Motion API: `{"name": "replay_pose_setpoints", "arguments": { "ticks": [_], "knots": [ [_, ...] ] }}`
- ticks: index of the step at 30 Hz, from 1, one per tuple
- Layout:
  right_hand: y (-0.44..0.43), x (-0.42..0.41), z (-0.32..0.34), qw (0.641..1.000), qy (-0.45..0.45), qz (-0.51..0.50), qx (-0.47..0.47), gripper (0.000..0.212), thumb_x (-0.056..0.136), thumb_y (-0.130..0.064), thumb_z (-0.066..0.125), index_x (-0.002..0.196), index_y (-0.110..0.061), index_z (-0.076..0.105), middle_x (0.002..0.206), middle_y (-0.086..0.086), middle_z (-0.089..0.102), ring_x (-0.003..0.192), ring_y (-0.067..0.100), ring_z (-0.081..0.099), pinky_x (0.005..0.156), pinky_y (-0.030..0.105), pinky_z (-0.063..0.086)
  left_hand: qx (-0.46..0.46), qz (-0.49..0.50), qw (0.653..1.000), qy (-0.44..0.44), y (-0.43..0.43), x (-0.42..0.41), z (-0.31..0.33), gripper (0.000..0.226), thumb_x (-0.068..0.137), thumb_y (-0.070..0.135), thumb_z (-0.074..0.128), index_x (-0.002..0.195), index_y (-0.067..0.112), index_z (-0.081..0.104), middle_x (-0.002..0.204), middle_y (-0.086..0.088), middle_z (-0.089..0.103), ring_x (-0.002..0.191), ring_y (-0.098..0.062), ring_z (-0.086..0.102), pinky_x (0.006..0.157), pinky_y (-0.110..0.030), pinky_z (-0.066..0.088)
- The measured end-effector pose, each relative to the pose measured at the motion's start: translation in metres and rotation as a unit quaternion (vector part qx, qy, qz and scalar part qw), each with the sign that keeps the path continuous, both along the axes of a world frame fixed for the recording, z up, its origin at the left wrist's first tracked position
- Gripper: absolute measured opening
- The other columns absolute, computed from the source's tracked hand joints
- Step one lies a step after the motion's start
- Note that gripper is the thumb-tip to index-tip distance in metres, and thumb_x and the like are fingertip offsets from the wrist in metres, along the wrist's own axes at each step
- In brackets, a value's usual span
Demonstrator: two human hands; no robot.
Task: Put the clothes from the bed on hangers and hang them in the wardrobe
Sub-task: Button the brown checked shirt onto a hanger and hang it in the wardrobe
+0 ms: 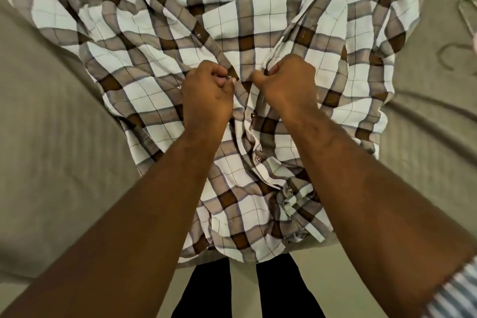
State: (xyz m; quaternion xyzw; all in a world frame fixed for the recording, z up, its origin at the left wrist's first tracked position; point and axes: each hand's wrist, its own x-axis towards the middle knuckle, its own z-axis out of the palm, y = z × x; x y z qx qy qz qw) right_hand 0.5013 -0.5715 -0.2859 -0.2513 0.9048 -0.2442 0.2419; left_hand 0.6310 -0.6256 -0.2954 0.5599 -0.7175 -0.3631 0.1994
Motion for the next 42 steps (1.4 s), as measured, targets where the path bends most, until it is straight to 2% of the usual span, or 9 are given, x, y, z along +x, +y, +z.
{"name": "replay_pose_setpoints", "arguments": {
  "ticks": [4,8,11,13,16,24,30,38,42],
  "knots": [
    [0.007,-0.003,0.003,1.0,0.0,0.007,-0.026,0.021,0.087,-0.026,0.067,0.077,-0.008,0.061,0.065,-0.003,0.055,0.059,0.008,0.05,0.042,0.009,0.031,0.004,0.008,1.0,0.009,0.003,0.0,-0.008,0.013,0.09,0.022,0.074,0.102,0.021,0.068,0.096,0.001,0.066,0.077,0.004,0.055,0.066,0.002,0.037],
    [0.016,0.003,0.006,0.997,0.023,-0.021,-0.075,0.013,0.09,-0.025,0.068,0.089,-0.012,0.069,0.077,-0.007,0.063,0.067,0.005,0.056,0.053,0.001,0.032,0.034,0.032,0.999,0.025,0.002,0.0,-0.008,0.008,0.091,0.019,0.072,0.098,0.023,0.068,0.101,0.002,0.067,0.082,0.008,0.055,0.069,0.003,0.036],
    [0.015,0.008,0.013,0.991,0.013,-0.062,-0.12,0.01,0.091,-0.028,0.069,0.091,-0.018,0.07,0.074,-0.015,0.063,0.066,-0.004,0.057,0.057,-0.001,0.036,0.074,0.042,0.994,0.072,-0.002,0.0,-0.002,0.007,0.094,0.017,0.07,0.097,0.022,0.067,0.097,0.008,0.068,0.086,-0.001,0.063,0.074,-0.009,0.048],
    [0.011,0.013,0.018,0.988,0.004,-0.07,-0.141,0.011,0.092,-0.03,0.071,0.089,-0.019,0.07,0.073,-0.017,0.063,0.068,-0.005,0.06,0.059,0.001,0.039,0.098,0.044,0.99,0.087,-0.007,0.0,0.004,0.006,0.094,0.018,0.069,0.098,0.022,0.068,0.092,0.01,0.07,0.083,-0.008,0.068,0.075,-0.024,0.058],
    [0.004,0.022,0.022,0.983,-0.021,-0.069,-0.169,0.01,0.091,-0.03,0.073,0.093,-0.02,0.073,0.077,-0.017,0.066,0.073,-0.006,0.063,0.063,0.002,0.043,0.104,0.03,0.99,0.091,-0.013,-0.001,0.01,0.008,0.093,0.018,0.07,0.101,0.019,0.072,0.088,0.008,0.073,0.078,-0.008,0.07,0.076,-0.034,0.062],
    [0.0,0.035,0.008,0.975,-0.127,-0.034,-0.18,0.015,0.088,-0.019,0.076,0.103,-0.016,0.079,0.09,-0.01,0.076,0.081,-0.001,0.071,0.075,0.019,0.059,0.131,0.018,0.988,0.085,-0.02,0.002,0.007,0.012,0.092,0.017,0.073,0.102,0.017,0.077,0.088,0.006,0.075,0.076,-0.006,0.071,0.078,-0.035,0.062],
    [0.001,0.032,0.0,0.968,-0.173,-0.041,-0.176,0.017,0.089,-0.017,0.077,0.106,-0.016,0.079,0.091,-0.01,0.077,0.084,-0.001,0.072,0.076,0.017,0.058,0.149,0.02,0.983,0.105,-0.02,0.006,0.002,0.012,0.092,0.016,0.073,0.103,0.015,0.076,0.087,0.003,0.075,0.073,-0.009,0.07,0.078,-0.038,0.063],
    [0.002,0.03,-0.005,0.956,-0.218,-0.058,-0.187,0.019,0.086,-0.018,0.08,0.105,-0.015,0.079,0.09,-0.005,0.078,0.085,0.007,0.074,0.078,0.026,0.061,0.161,0.0,0.982,0.101,-0.023,0.008,-0.001,0.013,0.092,0.019,0.073,0.103,0.018,0.077,0.087,0.005,0.076,0.077,-0.009,0.072,0.079,-0.038,0.062],
    [0.002,0.029,-0.004,0.95,-0.237,-0.059,-0.192,0.014,0.088,-0.02,0.078,0.101,-0.017,0.08,0.085,-0.002,0.078,0.078,0.009,0.073,0.072,0.028,0.061,0.174,-0.002,0.979,0.103,-0.025,0.01,-0.003,0.013,0.091,0.019,0.073,0.103,0.018,0.077,0.085,0.005,0.075,0.073,-0.007,0.071,0.078,-0.036,0.063]
  ]
}}
